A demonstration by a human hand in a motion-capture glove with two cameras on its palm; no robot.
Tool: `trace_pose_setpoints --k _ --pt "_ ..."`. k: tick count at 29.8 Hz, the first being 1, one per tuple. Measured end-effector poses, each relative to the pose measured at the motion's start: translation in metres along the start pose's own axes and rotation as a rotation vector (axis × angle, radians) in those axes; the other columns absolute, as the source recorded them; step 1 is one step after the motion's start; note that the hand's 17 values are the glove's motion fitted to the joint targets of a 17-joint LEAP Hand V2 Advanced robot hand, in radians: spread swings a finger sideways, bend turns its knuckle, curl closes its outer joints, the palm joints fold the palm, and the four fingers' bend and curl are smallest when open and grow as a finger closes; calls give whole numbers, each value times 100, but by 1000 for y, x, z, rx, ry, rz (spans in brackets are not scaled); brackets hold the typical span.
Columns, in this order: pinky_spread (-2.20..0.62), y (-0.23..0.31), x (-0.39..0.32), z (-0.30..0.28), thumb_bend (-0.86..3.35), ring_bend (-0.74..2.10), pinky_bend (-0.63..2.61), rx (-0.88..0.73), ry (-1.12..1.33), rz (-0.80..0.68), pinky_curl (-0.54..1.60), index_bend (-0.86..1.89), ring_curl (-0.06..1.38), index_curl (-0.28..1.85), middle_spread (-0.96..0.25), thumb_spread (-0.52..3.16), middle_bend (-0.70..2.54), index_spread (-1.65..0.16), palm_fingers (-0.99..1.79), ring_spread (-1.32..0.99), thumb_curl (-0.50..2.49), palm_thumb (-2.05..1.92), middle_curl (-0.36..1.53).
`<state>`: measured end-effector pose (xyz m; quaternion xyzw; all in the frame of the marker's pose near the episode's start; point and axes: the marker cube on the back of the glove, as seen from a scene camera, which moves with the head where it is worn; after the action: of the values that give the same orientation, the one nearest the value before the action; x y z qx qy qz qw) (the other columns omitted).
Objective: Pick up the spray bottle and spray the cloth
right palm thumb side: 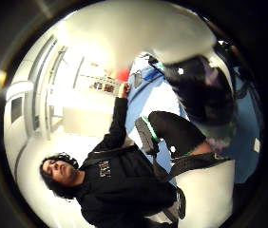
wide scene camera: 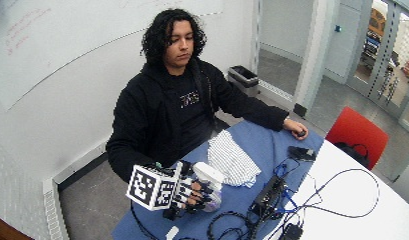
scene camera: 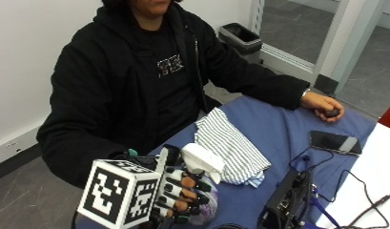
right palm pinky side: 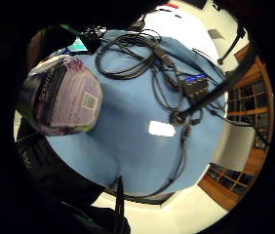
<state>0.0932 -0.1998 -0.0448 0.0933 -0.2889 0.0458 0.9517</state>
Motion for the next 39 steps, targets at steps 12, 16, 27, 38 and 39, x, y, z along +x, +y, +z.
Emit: trace_pose_setpoints --k 12,16,27,38,39 --pt "13 -14 -21 23 5 49 18 121 -553 93 30 20 34 26 -3 111 40 -26 88 -8 35 74 39" --pt "12 -37 -33 38 8 48 13 230 -677 91 27 21 35 30 -4 108 42 -24 96 -9 38 83 41" --pt "-15 -29 -26 31 3 62 38 443 -532 134 35 12 42 33 -14 80 38 -25 135 -19 48 97 43" --pt "-27 -29 -22 31 -1 71 45 539 -468 86 41 20 47 40 -21 57 48 -27 136 -23 58 103 50" --pt "-28 -28 -22 31 -2 71 45 540 -469 85 41 21 48 41 -21 55 49 -27 136 -23 59 103 50"
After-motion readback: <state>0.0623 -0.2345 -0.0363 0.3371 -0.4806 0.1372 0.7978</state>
